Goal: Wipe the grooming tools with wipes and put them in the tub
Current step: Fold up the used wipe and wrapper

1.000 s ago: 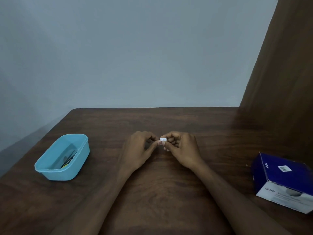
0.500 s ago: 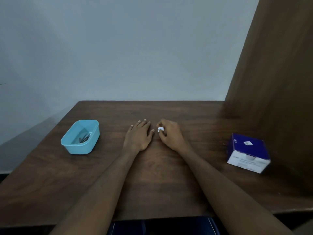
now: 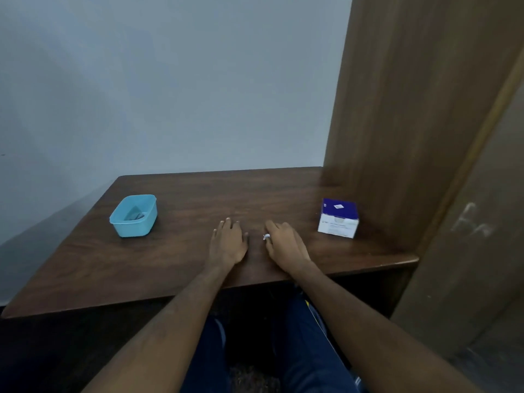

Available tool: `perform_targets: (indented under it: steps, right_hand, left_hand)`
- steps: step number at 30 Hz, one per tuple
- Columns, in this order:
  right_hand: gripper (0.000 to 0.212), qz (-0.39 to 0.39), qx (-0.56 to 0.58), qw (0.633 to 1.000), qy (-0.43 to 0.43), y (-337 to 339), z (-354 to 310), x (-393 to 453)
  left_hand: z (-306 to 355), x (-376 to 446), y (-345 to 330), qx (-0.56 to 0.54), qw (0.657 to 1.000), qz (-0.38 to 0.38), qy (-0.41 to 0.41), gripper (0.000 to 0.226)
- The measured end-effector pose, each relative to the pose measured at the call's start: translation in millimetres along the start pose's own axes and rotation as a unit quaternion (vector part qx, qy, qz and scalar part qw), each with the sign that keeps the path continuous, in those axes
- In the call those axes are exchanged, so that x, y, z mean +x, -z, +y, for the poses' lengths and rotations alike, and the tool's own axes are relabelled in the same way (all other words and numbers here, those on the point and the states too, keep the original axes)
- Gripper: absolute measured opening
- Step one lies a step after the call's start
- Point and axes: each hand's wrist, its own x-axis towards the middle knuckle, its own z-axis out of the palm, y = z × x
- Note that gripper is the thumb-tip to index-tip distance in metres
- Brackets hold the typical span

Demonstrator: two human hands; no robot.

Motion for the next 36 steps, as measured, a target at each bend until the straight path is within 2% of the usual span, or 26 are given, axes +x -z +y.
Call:
perform_targets:
  steps: [4, 7, 12, 15, 17, 19, 22, 25, 28, 31, 36]
  right_hand:
    - [0.008, 0.0, 0.011, 1.0, -0.028, 27, 8, -50]
    - [0.009, 0.038, 0.015, 0.998, -0.039, 42, 18, -89]
    - [0.012, 0.099, 0.017, 0.991, -0.083, 64, 55, -159]
    - [0.018, 0.177, 0.072, 0.968, -0.165, 79, 85, -217]
    - [0.022, 0.199, 0.077, 0.949, -0.231, 87, 109, -266]
    - [0.016, 0.185, 0.053, 0.937, -0.292, 91, 136, -309]
    - [0.006, 0.164, 0.022, 0.922, -0.349, 87, 155, -355]
    - [0.018, 0.125, -0.007, 0.902, -0.412, 61, 175, -391]
    - [0.016, 0.085, -0.012, 0.889, -0.451, 31, 195, -416]
    - [0.011, 0.051, -0.022, 0.876, -0.479, 14, 206, -423]
    - [0.019, -0.02, -0.023, 0.87, -0.493, -14, 229, -430]
  left_hand:
    - [33, -39, -7, -0.005, 1.0, 0.0, -0.026, 0.052]
    - [65, -64, -14, -0.029, 0.998, 0.011, -0.045, 0.051]
    - [149, -104, -29, -0.084, 0.978, 0.031, -0.188, 0.04]
    - [206, -137, -50, -0.147, 0.951, 0.037, -0.271, 0.052]
    - [244, -164, -72, -0.186, 0.932, 0.028, -0.311, 0.055]
    - [279, -185, -100, -0.196, 0.914, -0.009, -0.355, 0.054]
    - [296, -213, -141, -0.167, 0.914, -0.066, -0.365, 0.055]
    - [295, -235, -190, -0.121, 0.908, -0.15, -0.371, 0.06]
    - [285, -240, -224, -0.042, 0.897, -0.219, -0.381, 0.067]
    - [285, -230, -239, -0.016, 0.897, -0.236, -0.375, 0.067]
    - [293, -216, -254, -0.037, 0.906, -0.237, -0.348, 0.067]
